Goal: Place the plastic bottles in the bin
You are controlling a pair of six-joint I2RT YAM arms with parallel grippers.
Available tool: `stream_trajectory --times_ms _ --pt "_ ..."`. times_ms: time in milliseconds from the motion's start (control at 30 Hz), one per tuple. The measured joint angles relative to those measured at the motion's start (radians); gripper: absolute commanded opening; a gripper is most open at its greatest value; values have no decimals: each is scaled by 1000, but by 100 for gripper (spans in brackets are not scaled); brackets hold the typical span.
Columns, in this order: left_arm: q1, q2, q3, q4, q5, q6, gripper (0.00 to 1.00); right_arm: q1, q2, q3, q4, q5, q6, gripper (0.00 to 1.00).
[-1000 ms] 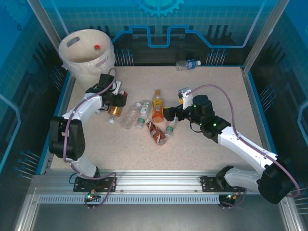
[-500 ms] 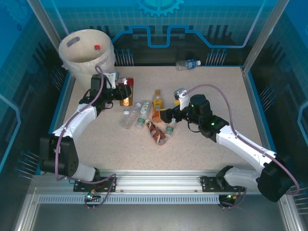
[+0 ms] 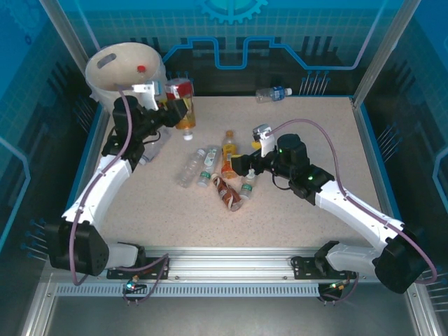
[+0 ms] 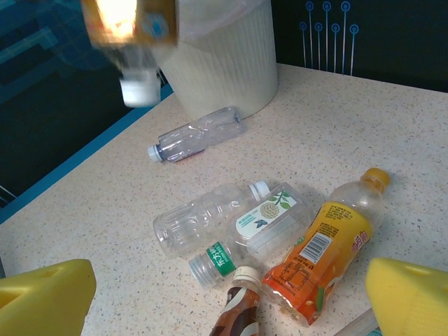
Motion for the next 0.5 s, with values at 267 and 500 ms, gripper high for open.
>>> stream_trajectory --times_ms 267,500 --pt "20 11 190 0 -286 79 45 0 0 0 -6 0 0 100" --pt "144 126 328 8 -457 139 45 0 -4 1 -24 3 0 100"
